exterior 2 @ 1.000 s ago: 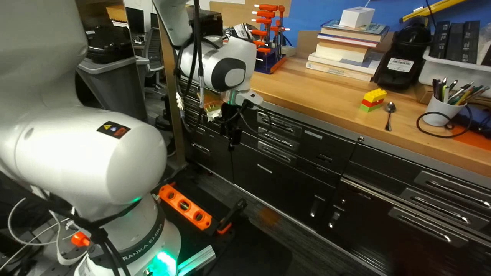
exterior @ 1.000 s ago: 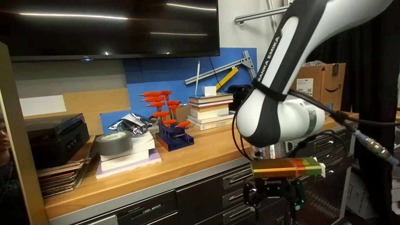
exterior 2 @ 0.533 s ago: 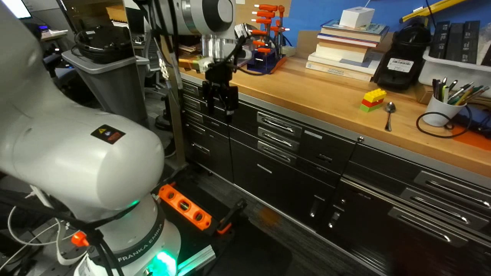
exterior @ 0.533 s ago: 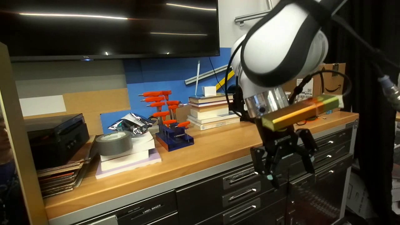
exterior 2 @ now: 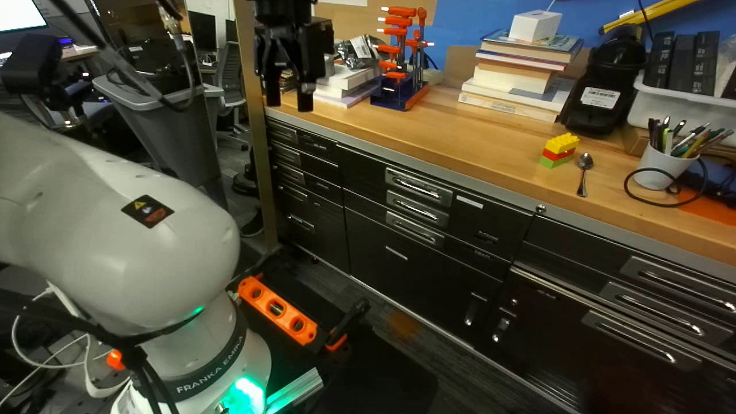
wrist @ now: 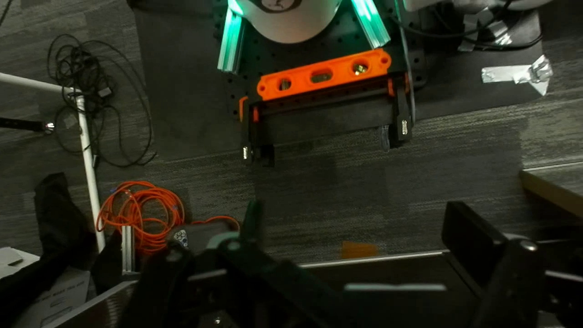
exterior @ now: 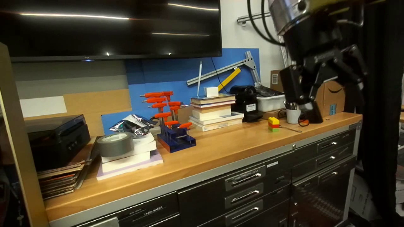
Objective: Put the three black objects in the open drawer then close the drawer
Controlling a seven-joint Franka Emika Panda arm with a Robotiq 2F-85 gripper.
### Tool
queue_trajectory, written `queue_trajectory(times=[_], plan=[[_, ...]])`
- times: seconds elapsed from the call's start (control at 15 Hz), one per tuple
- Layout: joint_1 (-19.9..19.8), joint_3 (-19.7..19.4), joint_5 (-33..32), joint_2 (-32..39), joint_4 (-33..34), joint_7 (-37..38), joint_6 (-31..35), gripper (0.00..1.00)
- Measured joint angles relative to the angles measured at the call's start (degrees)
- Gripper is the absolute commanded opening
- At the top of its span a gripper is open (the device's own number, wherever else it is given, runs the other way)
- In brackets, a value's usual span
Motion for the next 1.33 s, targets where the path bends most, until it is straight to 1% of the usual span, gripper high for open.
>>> queue_trajectory(times=[0.13,0.33,0.47,0.67,0.87,1.07,1.33], plan=[[-1.3,-0.1,1.2,-6.8,-0.2,-2.2,-4.4,1.00],[-3.0,-0.8,2.0,-16.6,-2.0,-6.7,-8.7,1.00],[-3.5,-1.4,1.5,-22.5,-3.9,-10.9,-10.1,1.00],[-3.6,-2.5,-0.3,-29.8,-7.4,-17.1,-10.2,1.00],[-3.7,-4.9,-1.4,-35.0,-10.2,-21.1,-10.2,1.00],[-4.1,-7.1,-1.6,-38.0,-11.9,-23.1,-10.1,1.00],[-4.5,-7.8,-1.6,-39.5,-12.8,-24.0,-10.0,1.00]])
